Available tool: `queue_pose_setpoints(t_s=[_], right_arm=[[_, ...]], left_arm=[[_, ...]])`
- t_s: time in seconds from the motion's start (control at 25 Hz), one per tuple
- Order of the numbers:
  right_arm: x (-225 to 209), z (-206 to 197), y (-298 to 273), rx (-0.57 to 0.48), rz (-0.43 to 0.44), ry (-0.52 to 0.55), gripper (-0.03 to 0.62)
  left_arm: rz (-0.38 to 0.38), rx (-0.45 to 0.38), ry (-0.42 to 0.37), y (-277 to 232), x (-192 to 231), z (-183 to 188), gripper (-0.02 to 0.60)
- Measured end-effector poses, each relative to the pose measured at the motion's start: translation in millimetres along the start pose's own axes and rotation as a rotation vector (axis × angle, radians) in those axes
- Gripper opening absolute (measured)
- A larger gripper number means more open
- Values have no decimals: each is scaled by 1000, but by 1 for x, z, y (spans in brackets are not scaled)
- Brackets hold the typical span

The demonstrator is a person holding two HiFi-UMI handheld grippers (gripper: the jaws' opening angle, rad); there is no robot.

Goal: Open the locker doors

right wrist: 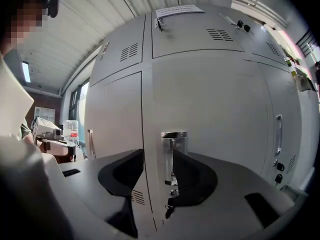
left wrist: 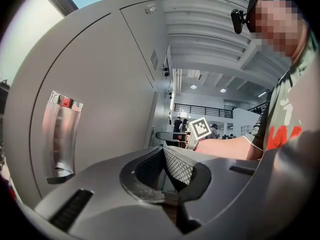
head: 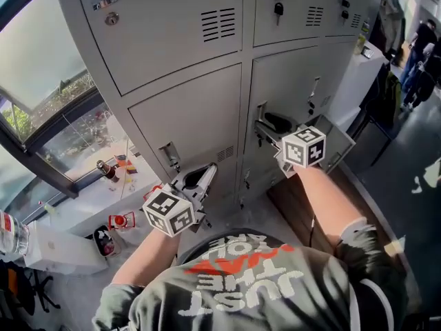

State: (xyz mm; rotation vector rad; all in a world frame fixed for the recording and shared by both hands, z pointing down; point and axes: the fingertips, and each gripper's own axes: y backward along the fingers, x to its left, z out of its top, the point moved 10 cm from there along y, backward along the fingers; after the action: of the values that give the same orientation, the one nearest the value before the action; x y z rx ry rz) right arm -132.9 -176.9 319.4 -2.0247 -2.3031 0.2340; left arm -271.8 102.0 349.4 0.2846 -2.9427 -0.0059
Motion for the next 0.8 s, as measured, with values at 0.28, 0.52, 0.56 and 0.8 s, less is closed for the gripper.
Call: queue_pose_setpoints(t_s=[0.28,0.52,0.56,0.8], right_arm=[[2,4,-16,-3,-62,-8,198],[8,12,-25,-9,-37,14,202],[9,14,-27,-5,-32,21,202],[5,14,-32,-3,-13,10,202]], left_arm=[[-87,-6,18,6,7,4,2],[-121,-6,30,11,14,8,2],[-125,-6,31,12,15,8,2],[-145,-8,35,16,16,9,2]])
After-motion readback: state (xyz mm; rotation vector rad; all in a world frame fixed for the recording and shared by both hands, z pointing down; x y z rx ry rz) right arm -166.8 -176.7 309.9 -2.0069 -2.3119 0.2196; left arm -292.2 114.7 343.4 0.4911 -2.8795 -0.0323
